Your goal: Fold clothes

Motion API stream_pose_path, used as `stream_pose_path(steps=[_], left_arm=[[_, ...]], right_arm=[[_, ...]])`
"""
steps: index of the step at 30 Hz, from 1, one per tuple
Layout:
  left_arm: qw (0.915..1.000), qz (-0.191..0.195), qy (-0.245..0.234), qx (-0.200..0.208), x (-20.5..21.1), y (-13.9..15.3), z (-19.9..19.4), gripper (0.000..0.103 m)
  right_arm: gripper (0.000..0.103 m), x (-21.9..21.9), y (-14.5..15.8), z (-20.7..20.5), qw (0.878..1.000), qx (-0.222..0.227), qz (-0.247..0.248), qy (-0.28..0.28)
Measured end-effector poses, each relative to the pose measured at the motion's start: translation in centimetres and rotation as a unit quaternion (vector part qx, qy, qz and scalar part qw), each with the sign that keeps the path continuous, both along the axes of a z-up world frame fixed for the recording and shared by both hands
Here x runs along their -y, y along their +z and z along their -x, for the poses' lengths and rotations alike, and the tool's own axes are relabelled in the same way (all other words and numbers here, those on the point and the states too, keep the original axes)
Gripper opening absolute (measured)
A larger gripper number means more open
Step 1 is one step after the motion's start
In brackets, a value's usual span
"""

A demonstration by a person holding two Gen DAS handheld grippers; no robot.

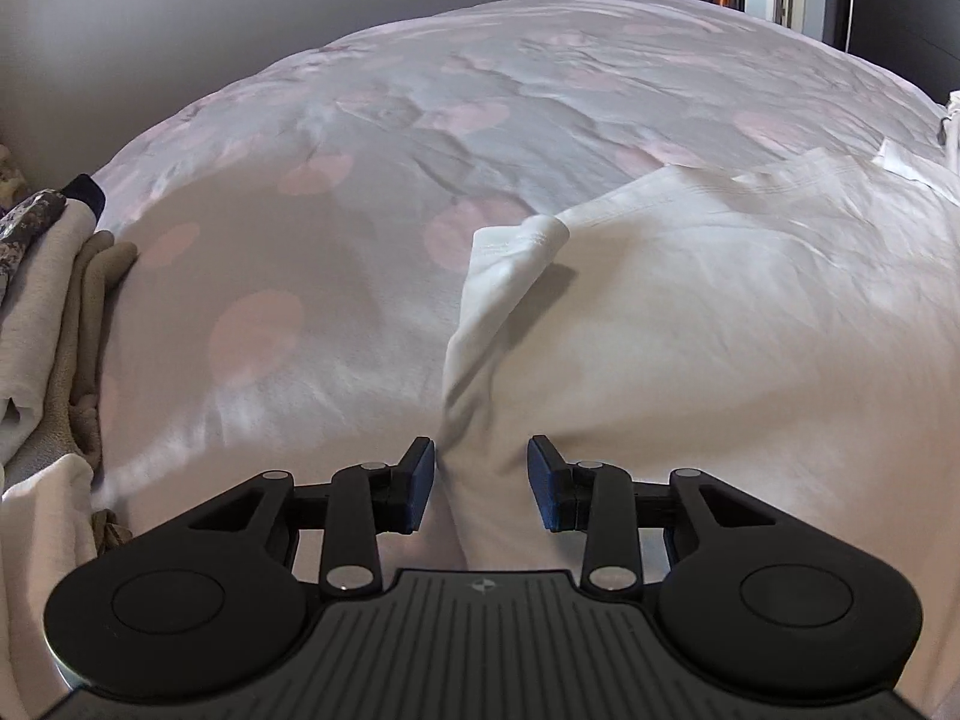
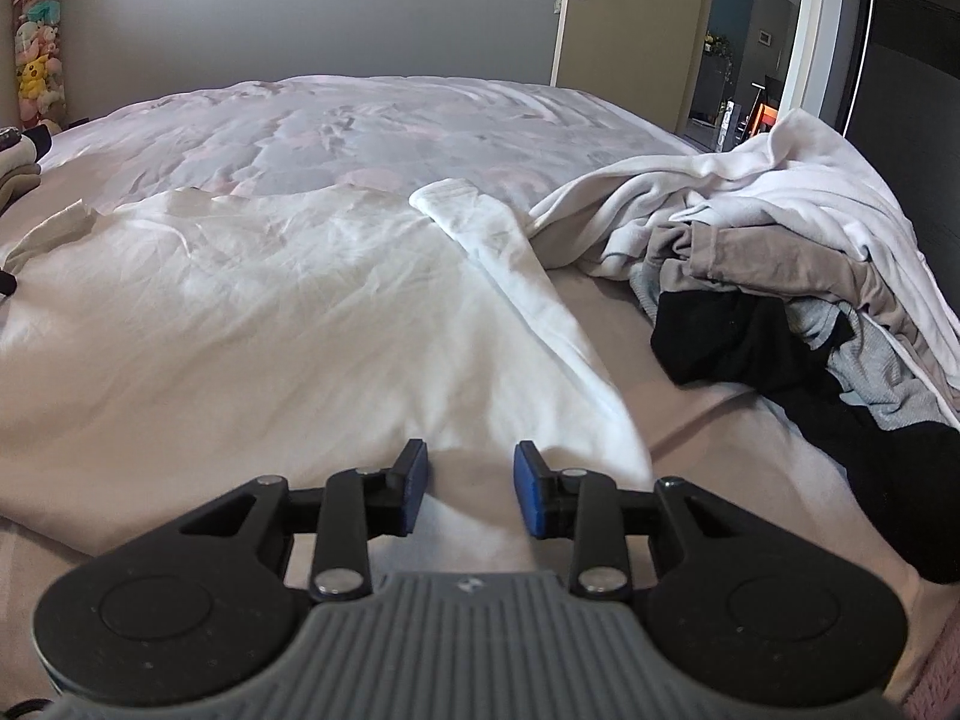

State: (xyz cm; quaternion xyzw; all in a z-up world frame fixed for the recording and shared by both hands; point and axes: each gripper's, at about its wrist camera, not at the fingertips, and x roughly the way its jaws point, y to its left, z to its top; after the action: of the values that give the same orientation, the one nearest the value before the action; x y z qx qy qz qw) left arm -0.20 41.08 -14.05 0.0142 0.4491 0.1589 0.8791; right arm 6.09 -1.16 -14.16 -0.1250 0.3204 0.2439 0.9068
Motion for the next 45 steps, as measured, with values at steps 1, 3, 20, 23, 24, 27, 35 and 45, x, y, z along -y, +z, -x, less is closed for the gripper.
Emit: stream_pose_path(steps=[1,3,20,23,24,27,35,45], left_arm=[[1.0,0.002,0.004,0.002,-0.4,0.0,-0.2,0.033],[0.9997,0.007,0.022,0.011,-1.4,0.0,-0.9,0.033],[0.9966,0.023,0.059,0.052,-4.8,-1.5,-1.8,0.035],[0.9963,0.029,0.06,0.054,-5.0,-1.6,-1.8,0.036],[0.9963,0.03,0.061,0.054,-5.0,-1.6,-1.8,0.036],[0.9965,0.026,0.06,0.052,-4.8,-1.5,-1.9,0.036],[0.9961,0.034,0.064,0.05,-5.2,-1.3,-1.8,0.036],[0.9951,0.053,0.051,0.066,-4.3,0.7,0.2,0.036]], right_arm=[[0.035,-0.2,0.3,-0.2,1.0,-0.004,-0.005,0.001],[0.035,-1.0,0.8,-0.9,1.0,-0.007,-0.005,0.009],[0.027,-9.5,0.7,-13.4,0.998,-0.049,0.045,0.017],[0.027,-9.4,1.8,-15.0,0.998,-0.027,0.05,-0.005],[0.027,-9.5,2.2,-15.5,0.998,-0.017,0.056,-0.014],[0.028,-9.0,2.9,-16.9,0.998,-0.012,0.063,-0.03],[0.057,-5.5,5.1,-17.6,0.997,-0.047,0.013,-0.051],[0.058,1.9,4.4,-12.7,0.986,-0.133,-0.024,-0.099]])
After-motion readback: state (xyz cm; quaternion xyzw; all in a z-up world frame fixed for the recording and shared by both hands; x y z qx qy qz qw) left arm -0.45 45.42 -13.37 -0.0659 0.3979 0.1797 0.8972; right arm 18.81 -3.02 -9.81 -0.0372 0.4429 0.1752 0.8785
